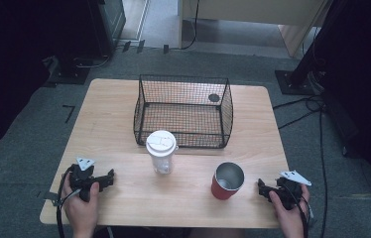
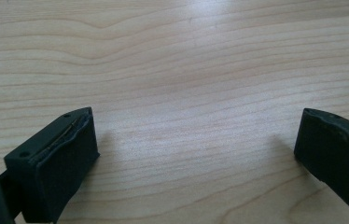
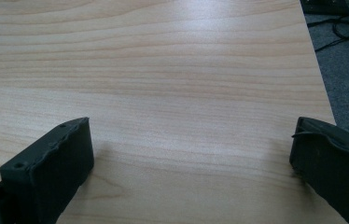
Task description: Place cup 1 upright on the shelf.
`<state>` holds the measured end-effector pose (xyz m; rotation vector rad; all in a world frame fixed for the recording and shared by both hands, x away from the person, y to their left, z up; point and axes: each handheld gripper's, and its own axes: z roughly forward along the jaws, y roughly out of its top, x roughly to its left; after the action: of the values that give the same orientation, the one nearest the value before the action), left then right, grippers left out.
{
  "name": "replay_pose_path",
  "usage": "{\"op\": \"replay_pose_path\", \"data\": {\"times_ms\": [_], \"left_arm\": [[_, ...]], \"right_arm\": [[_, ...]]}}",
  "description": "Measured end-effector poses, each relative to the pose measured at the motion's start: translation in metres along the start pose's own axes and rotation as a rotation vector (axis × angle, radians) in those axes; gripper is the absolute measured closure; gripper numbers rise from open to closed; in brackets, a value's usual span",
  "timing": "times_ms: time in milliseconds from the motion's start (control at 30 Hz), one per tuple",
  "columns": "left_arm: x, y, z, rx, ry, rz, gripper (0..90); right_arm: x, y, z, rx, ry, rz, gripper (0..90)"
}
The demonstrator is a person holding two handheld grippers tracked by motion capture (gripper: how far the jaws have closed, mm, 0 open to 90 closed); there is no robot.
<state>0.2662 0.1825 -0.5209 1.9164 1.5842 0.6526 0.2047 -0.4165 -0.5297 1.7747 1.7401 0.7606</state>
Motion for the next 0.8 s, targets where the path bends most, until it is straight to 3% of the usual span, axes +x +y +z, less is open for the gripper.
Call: {"op": "replay_pose_path", "data": {"times_ms": [400, 800], "left_arm": [[-0.004, 0.001, 0.001, -0.002, -0.017, 0.016, 0.0], [-0.004, 0.001, 0.001, -0.003, -0.017, 0.016, 0.0]], "right_arm": [[0.011, -0.007, -0.007, -0.001, 0.019, -0.016, 0.0], [0.033, -0.016, -0.02, -0.024, 0.097, -0.098, 0.0]]}}
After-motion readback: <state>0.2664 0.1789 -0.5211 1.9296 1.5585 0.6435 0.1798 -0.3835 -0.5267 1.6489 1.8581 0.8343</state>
